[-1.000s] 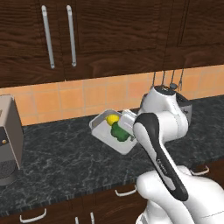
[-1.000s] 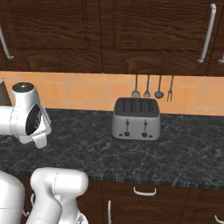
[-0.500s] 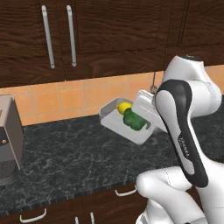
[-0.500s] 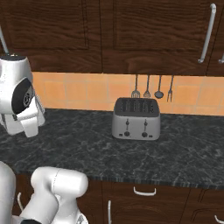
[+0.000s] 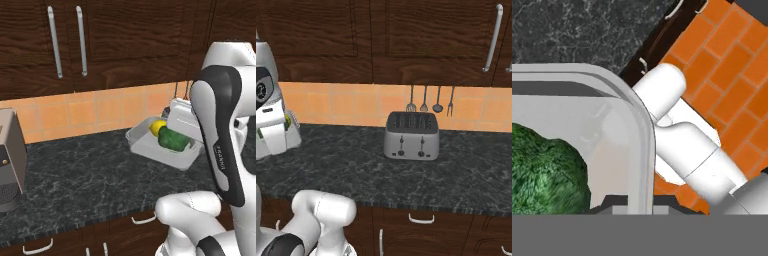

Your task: Take the meat container that has the fish and place it on the second highest rack of the freezer. Then take the vegetable container that has the broccoli and lemon and place it on the highest rack of the freezer.

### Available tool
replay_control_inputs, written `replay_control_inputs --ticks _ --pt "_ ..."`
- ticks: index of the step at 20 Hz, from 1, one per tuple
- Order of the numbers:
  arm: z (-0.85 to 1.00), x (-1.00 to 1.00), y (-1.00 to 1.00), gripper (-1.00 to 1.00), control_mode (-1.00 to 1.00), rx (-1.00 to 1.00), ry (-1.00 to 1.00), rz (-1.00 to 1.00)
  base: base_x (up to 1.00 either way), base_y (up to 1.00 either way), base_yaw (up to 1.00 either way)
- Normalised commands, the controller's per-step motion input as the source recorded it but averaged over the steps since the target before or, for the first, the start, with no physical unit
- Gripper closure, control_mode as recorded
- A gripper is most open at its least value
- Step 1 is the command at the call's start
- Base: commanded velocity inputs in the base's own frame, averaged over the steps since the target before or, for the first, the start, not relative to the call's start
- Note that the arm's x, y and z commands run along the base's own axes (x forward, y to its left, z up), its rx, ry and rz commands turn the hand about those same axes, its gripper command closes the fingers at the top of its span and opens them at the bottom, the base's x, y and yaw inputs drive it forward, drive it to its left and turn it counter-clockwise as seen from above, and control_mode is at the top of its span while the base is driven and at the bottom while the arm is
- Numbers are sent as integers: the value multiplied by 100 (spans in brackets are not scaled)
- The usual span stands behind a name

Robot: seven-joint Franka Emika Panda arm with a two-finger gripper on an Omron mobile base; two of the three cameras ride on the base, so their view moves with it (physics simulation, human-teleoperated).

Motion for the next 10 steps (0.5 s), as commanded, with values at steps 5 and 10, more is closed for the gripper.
replay_control_inputs --ticks 5,10 --pt "-8 -15 -30 100 -100 0 0 0 0 0 0" --pt "0 -6 -13 100 100 0 0 0 -19 -8 0"
